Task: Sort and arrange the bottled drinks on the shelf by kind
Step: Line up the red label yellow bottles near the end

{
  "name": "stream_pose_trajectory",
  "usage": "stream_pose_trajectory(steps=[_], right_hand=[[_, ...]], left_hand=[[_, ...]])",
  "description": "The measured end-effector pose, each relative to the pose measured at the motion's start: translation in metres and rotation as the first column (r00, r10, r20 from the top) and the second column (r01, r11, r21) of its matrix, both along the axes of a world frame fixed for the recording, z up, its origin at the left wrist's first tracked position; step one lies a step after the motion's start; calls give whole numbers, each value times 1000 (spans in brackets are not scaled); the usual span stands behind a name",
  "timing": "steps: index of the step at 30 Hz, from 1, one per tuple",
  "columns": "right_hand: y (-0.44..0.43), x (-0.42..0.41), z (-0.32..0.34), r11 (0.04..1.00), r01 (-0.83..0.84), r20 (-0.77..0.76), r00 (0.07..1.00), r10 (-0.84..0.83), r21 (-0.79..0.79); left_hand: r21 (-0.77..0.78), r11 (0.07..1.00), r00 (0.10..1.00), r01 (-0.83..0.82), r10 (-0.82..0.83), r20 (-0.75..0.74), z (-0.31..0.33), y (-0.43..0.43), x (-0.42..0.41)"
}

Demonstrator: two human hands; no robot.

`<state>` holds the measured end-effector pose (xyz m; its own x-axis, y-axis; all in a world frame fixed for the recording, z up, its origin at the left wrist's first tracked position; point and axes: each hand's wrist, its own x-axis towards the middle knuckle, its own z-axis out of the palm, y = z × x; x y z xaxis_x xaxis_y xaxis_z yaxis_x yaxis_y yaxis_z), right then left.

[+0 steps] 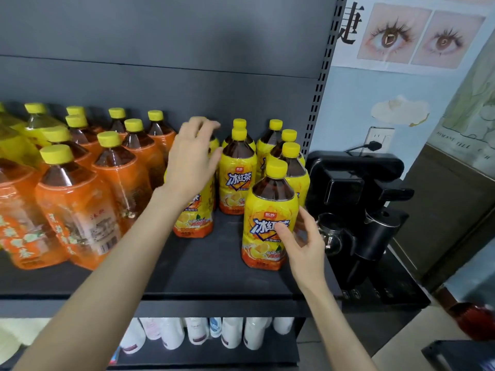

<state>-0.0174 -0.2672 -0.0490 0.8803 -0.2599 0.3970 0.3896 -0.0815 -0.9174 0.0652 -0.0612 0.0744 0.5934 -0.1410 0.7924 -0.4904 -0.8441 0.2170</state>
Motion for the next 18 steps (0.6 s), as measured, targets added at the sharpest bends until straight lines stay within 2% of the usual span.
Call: stream_pose_trajectory(steps=[2, 5, 8, 11, 14, 18], right_hand=[[11, 1, -1, 1000, -9, 0, 1000, 9, 6], [31, 4, -2, 999, -38, -23, 999, 38, 5], [52, 11, -2, 999, -23, -66, 998, 20, -40], [71, 19, 1, 994, 38, -94, 994, -48, -103], [87, 28, 3, 984, 94, -103, 989, -110, -149], [98, 41, 2, 989, 108, -114, 986, -120, -102]], left_hand=[[-153, 987, 992, -57, 73, 104, -23, 11, -21], [-328, 935, 986, -136, 159, 45, -60, 22, -34], [-562, 823, 988, -83, -5, -153, -84, 31, -34], [-709, 700, 923, -81, -216, -318, -97, 38, -22], [-824, 563, 832, -64, -425, -355, -105, 45, -8], [-861, 509, 799, 14, -523, -296, -119, 52, 5]])
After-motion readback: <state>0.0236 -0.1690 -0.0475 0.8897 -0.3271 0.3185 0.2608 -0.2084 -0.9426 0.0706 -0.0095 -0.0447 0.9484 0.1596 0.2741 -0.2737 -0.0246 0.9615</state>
